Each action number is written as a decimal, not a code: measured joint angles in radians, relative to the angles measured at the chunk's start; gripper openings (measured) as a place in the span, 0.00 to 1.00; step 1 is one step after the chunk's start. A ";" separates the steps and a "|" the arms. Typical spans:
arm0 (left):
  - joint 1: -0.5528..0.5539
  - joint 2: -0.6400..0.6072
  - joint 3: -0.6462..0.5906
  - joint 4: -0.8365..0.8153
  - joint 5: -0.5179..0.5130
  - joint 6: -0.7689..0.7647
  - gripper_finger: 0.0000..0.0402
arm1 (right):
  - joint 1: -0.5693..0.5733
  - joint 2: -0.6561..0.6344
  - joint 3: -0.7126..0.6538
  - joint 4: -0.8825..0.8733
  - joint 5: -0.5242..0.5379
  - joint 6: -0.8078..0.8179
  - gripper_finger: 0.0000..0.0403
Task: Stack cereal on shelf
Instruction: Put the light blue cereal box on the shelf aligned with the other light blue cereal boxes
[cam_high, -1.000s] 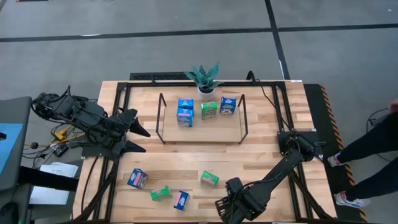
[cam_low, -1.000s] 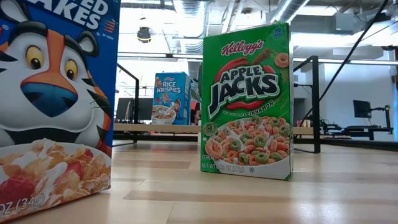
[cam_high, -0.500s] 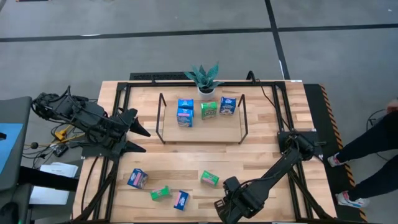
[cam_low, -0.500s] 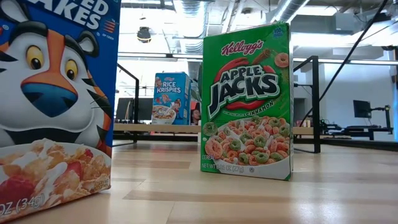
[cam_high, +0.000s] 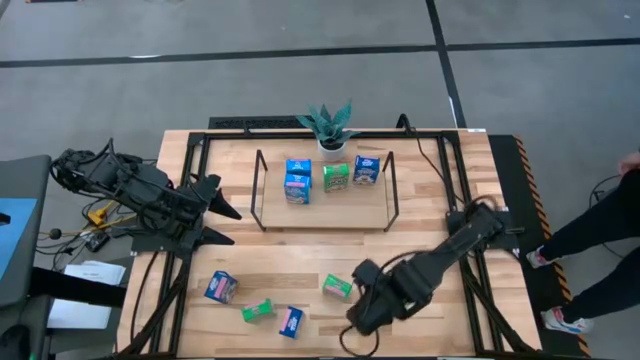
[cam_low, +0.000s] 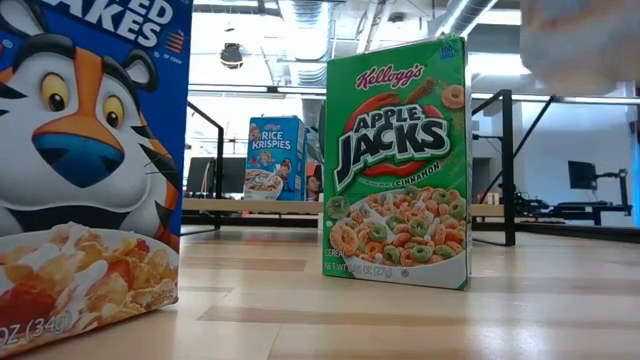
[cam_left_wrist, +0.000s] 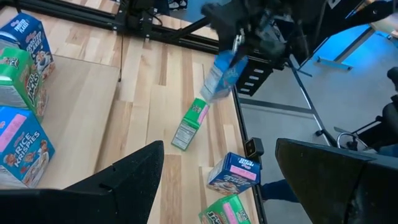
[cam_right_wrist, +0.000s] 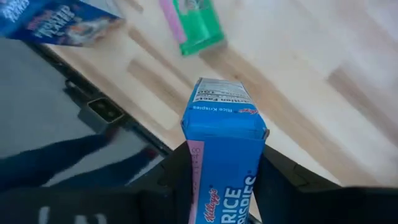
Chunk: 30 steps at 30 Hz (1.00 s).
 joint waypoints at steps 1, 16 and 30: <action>0.000 0.000 0.000 0.000 0.000 0.000 0.75 | -0.015 -0.013 0.001 -0.010 -0.001 -0.029 0.38; 0.000 0.001 0.000 -0.004 -0.083 -0.027 0.75 | -0.267 -0.129 -0.002 0.005 0.138 -0.543 0.39; 0.000 0.001 0.000 -0.003 -0.210 -0.091 0.75 | -0.516 -0.054 -0.004 0.303 0.088 -1.239 0.40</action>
